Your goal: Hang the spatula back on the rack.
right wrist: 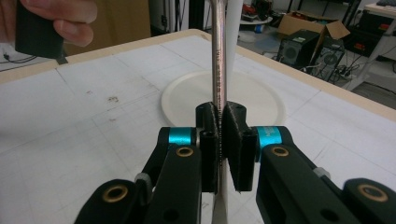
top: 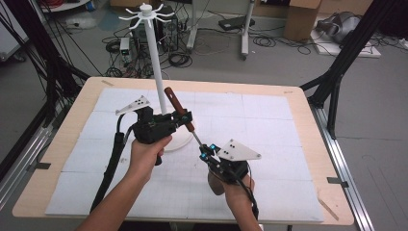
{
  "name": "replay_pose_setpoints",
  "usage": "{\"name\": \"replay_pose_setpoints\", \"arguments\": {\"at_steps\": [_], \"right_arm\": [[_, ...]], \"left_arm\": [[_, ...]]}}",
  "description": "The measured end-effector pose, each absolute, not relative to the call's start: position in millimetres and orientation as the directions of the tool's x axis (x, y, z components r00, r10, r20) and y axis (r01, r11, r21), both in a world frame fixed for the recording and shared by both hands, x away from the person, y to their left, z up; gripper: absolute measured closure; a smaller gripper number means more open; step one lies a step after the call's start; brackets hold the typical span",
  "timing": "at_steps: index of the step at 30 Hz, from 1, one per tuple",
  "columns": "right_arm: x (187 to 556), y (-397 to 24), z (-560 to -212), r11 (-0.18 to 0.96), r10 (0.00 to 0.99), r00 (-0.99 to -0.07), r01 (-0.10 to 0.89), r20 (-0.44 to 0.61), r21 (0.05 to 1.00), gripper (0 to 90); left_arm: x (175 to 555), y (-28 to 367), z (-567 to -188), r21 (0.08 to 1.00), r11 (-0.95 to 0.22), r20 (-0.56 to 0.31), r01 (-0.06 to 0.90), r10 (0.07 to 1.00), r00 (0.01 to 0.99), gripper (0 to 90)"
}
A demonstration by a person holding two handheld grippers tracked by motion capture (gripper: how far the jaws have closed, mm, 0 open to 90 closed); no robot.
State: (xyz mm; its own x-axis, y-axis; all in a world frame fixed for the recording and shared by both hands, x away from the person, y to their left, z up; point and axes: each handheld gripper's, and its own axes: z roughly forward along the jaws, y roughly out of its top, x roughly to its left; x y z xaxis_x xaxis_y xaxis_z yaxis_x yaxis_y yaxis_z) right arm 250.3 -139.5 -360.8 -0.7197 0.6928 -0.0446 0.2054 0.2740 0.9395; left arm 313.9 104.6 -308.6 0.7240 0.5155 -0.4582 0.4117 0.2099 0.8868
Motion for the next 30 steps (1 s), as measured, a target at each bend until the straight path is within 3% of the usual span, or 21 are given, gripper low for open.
{"name": "replay_pose_setpoints", "arguments": {"at_steps": [9,16,19,30], "right_arm": [[251.2,-132.0,-358.7,0.255,0.688,-0.725,0.194,-0.036,0.947,84.4],[251.1,-128.3,-352.3,0.228,0.684,-0.729,0.177,-0.028,0.957,82.3],[250.6,-133.4,-348.4,0.199,0.68,-0.733,0.162,-0.017,0.967,66.9],[249.7,-196.9,-350.6,0.137,0.677,-0.733,0.214,0.067,0.967,35.7]], "left_arm": [[305.4,105.3,-300.8,0.882,0.262,-0.47,0.391,0.486,0.737,72.6],[302.5,107.5,-290.3,0.901,0.259,-0.432,0.348,0.48,0.764,73.3],[302.9,110.4,-284.9,0.919,0.235,-0.394,0.317,0.49,0.778,73.3],[314.2,127.5,-264.4,0.957,0.158,-0.29,0.244,0.484,0.825,73.3]]}}
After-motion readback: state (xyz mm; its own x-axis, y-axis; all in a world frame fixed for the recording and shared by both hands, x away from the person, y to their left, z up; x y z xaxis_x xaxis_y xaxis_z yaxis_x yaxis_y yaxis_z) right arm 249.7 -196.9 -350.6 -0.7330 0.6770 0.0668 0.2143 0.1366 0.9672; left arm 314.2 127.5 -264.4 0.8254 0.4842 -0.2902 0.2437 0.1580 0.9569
